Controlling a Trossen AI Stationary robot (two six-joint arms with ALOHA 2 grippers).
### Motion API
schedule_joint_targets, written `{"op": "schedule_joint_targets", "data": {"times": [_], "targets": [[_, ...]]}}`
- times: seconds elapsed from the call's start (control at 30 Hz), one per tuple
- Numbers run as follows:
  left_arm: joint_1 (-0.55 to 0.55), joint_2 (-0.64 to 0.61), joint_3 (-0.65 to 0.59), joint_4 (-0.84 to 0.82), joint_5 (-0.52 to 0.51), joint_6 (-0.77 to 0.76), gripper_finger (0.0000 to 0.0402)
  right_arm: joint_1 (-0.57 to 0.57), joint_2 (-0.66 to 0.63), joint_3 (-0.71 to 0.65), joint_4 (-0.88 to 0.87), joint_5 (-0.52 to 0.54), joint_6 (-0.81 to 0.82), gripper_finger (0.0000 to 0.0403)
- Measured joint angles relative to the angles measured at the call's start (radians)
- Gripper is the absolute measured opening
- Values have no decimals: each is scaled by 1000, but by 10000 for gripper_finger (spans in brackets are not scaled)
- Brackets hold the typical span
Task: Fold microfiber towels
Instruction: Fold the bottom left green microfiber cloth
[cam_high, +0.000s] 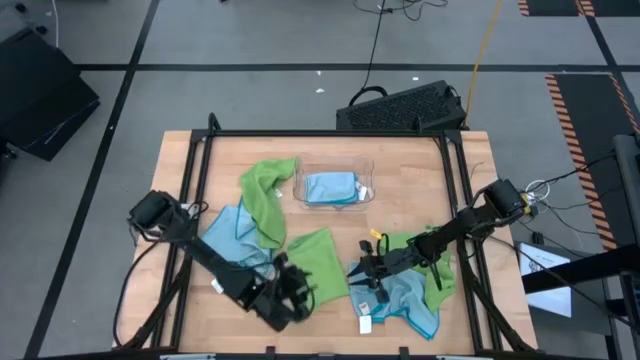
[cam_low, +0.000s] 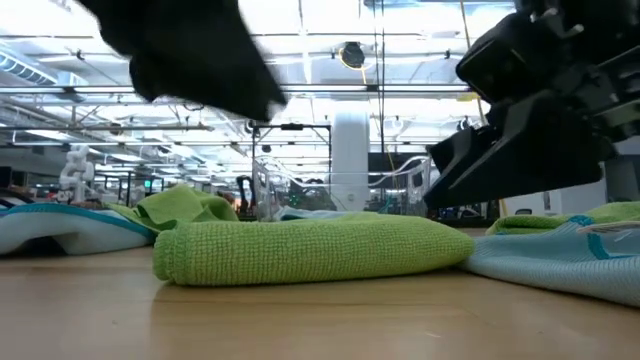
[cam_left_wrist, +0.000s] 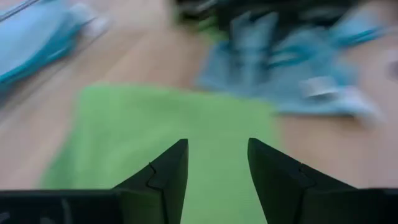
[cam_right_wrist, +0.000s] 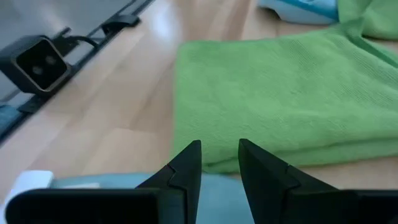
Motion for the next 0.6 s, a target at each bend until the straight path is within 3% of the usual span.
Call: {"op": "schedule_joint_targets", "data": {"times": [0.07,0.27,0.6], "targets": [[-18,20,2,87,12,40,168,8,0,0,3,0,-1,98],[-62,83,0,149,53,85,176,17,0,0,19,0,-15,98],[-120,216,41,157,11,160,281,18,0,0,18,0,11,98]]}}
